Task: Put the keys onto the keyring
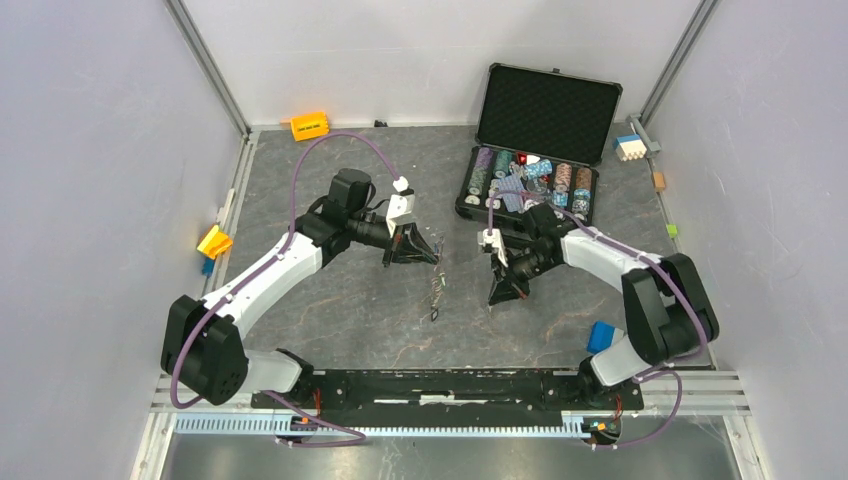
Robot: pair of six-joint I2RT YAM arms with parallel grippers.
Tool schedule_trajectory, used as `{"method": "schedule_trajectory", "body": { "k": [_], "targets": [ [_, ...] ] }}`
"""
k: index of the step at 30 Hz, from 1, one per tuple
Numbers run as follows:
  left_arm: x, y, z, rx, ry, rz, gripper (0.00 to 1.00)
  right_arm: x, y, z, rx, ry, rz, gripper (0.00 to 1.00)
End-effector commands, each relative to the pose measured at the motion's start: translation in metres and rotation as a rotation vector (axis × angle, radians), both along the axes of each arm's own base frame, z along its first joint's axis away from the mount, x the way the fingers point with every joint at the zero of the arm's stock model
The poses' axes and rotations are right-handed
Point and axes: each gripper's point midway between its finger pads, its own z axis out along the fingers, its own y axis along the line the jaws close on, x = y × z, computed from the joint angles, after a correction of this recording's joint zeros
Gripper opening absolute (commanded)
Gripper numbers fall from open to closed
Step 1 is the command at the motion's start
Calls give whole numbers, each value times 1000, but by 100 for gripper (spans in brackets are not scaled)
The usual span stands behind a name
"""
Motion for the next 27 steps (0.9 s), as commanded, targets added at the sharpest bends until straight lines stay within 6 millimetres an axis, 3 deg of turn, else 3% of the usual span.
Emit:
{"method": "schedule_trajectory", "body": {
  "k": [1,7,17,20,27],
  "targets": [
    [1,-1,15,-41,-75,-28,2,10,12,54,172,-140,77,0],
    [2,-6,16,-28,-66,-17,2,10,25,109,315,-240,112,0],
    [7,-26,34,-30,-1,17,2,43,46,214,496,-432,3,0],
    [11,-27,38,-24,8,46,2,44,48,227,516,-404,-7,0],
    [18,-29,47,-42,57,129,2,39,47,226,502,-352,-45,0]
  ]
}}
